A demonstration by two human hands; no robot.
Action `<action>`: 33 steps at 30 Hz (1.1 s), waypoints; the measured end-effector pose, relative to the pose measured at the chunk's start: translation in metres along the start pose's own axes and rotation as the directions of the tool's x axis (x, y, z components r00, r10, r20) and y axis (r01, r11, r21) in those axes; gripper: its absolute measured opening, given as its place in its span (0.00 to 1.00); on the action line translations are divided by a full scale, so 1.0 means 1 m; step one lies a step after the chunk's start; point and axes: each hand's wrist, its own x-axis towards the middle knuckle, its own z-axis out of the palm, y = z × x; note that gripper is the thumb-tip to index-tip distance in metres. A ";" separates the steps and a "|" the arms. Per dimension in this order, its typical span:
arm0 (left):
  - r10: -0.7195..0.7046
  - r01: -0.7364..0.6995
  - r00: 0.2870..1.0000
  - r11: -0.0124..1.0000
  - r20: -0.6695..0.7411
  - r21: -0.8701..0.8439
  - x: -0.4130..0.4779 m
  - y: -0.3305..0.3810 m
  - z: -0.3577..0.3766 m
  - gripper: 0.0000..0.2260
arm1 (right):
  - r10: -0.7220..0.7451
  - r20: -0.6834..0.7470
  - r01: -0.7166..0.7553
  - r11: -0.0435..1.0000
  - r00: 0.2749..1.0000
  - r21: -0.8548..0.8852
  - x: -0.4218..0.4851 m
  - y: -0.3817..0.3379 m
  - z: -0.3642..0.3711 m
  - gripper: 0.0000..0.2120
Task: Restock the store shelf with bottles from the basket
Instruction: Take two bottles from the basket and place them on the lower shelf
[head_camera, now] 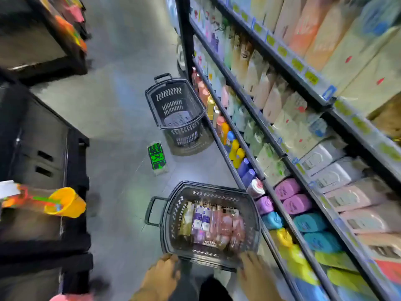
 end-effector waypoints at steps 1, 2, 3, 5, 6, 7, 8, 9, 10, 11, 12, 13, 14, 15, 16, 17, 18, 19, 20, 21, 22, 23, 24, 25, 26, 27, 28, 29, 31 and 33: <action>-0.034 0.034 0.999 0.999 0.021 -0.011 0.017 -0.006 0.001 0.22 | 0.001 0.040 -0.001 1.000 0.999 0.014 0.020 0.003 0.015 0.16; -0.067 0.068 0.997 0.997 0.048 -0.023 0.034 -0.011 0.000 0.21 | 0.012 0.063 -0.014 1.000 0.998 0.023 0.038 0.002 0.025 0.17; -0.088 0.091 0.993 0.995 0.074 -0.046 0.052 -0.015 0.001 0.20 | 0.019 0.099 -0.019 1.000 0.995 0.004 0.052 -0.003 0.027 0.20; -0.098 0.105 0.987 0.993 0.129 -0.052 0.092 -0.023 0.007 0.18 | 0.063 0.199 -0.062 0.998 0.978 -0.009 0.082 -0.005 0.027 0.23; -0.099 0.108 0.982 0.993 0.161 -0.051 0.112 -0.027 0.013 0.16 | 0.101 0.234 -0.117 0.991 0.967 0.058 0.099 -0.003 0.033 0.22; -0.087 0.098 0.977 0.994 0.193 -0.048 0.135 -0.032 0.020 0.14 | 0.087 0.232 -0.112 0.989 0.969 0.099 0.116 0.000 0.046 0.21; -0.073 0.084 0.973 0.996 0.220 -0.038 0.156 -0.033 0.024 0.11 | 0.083 0.234 -0.120 0.981 0.969 0.150 0.133 0.004 0.059 0.21; -0.060 0.070 0.969 0.997 0.241 -0.033 0.178 -0.033 0.029 0.09 | 0.093 0.239 -0.136 0.976 0.967 0.169 0.151 0.007 0.070 0.21; -0.048 0.056 0.966 0.998 0.253 -0.024 0.202 -0.031 0.037 0.08 | 0.115 0.235 -0.157 0.972 0.965 0.172 0.170 0.008 0.080 0.21; -0.037 0.044 0.969 0.999 0.244 -0.025 0.226 -0.029 0.046 0.10 | 0.148 0.235 -0.197 0.960 0.961 0.197 0.188 0.011 0.094 0.22; -0.036 0.044 0.975 0.998 0.219 -0.033 0.252 -0.027 0.055 0.12 | 0.172 0.222 -0.223 0.947 0.960 0.232 0.207 0.013 0.107 0.22; -0.035 0.043 0.981 0.998 0.189 -0.040 0.279 -0.025 0.063 0.13 | 0.190 0.225 -0.245 0.937 0.956 0.249 0.226 0.014 0.121 0.22; -0.035 0.045 0.986 0.997 0.160 -0.059 0.305 -0.024 0.075 0.15 | 0.208 0.219 -0.263 0.929 0.953 0.261 0.243 0.017 0.135 0.21; -0.023 0.034 0.993 0.995 0.120 -0.090 0.330 -0.023 0.088 0.17 | 0.220 0.208 -0.272 0.923 0.953 0.272 0.259 0.019 0.147 0.21; -0.008 0.019 0.996 0.994 0.092 -0.111 0.356 -0.022 0.102 0.18 | 0.229 0.197 -0.278 0.920 0.953 0.276 0.275 0.021 0.160 0.21; -0.009 0.018 0.997 0.993 0.080 -0.115 0.382 -0.023 0.115 0.18 | 0.233 0.169 -0.274 0.918 0.958 0.287 0.290 0.022 0.172 0.21; -0.032 0.040 0.997 0.993 0.069 -0.111 0.405 -0.021 0.127 0.18 | 0.229 0.144 -0.263 0.918 0.963 0.297 0.303 0.023 0.184 0.20; -0.065 0.070 0.997 0.992 0.051 -0.101 0.427 -0.020 0.140 0.19 | 0.223 0.119 -0.250 0.917 0.967 0.312 0.316 0.023 0.196 0.18; -0.091 0.094 0.995 0.992 0.038 -0.081 0.447 -0.018 0.151 0.22 | 0.226 0.100 -0.246 0.916 0.969 0.316 0.328 0.024 0.205 0.16; -0.102 0.103 0.995 0.993 0.025 -0.053 0.465 -0.016 0.162 0.25 | 0.229 0.063 -0.237 0.921 0.971 0.308 0.340 0.026 0.215 0.14; -0.089 0.089 0.996 0.996 0.003 -0.003 0.481 -0.015 0.174 0.28 | 0.227 0.019 -0.223 0.932 0.974 0.286 0.351 0.029 0.223 0.14; -0.050 0.052 0.998 0.996 -0.033 0.068 0.496 -0.017 0.188 0.30 | 0.224 -0.023 -0.210 0.941 0.974 0.264 0.362 0.032 0.232 0.15; -0.006 0.017 0.997 0.989 -0.075 0.146 0.509 -0.021 0.201 0.32 | 0.226 -0.050 -0.207 0.946 0.973 0.251 0.371 0.035 0.239 0.16; 0.032 -0.004 0.992 0.976 -0.122 0.220 0.520 -0.026 0.212 0.34 | 0.228 -0.069 -0.205 0.948 0.971 0.242 0.380 0.038 0.245 0.17; 0.051 -0.003 0.985 0.961 -0.164 0.278 0.528 -0.030 0.222 0.35 | 0.226 -0.084 -0.201 0.951 0.970 0.235 0.388 0.042 0.251 0.18; 0.064 0.006 0.976 0.948 -0.210 0.319 0.535 -0.035 0.232 0.37 | 0.224 -0.101 -0.197 0.954 0.969 0.224 0.395 0.046 0.255 0.18; 0.070 0.023 0.965 0.937 -0.252 0.349 0.537 -0.036 0.237 0.38 | 0.225 -0.117 -0.198 0.959 0.967 0.202 0.401 0.049 0.258 0.18; 0.069 0.041 0.957 0.929 -0.282 0.368 0.538 -0.034 0.240 0.39 | 0.220 -0.131 -0.196 0.965 0.967 0.172 0.407 0.051 0.259 0.19; 0.065 0.049 0.949 0.937 -0.308 0.347 0.538 -0.028 0.238 0.42 | 0.213 -0.137 -0.198 0.973 0.967 0.116 0.418 0.055 0.261 0.21; 0.019 0.071 0.946 0.961 -0.323 0.266 0.539 -0.025 0.229 0.45 | 0.245 -0.136 -0.231 0.967 0.960 0.111 0.429 0.055 0.262 0.17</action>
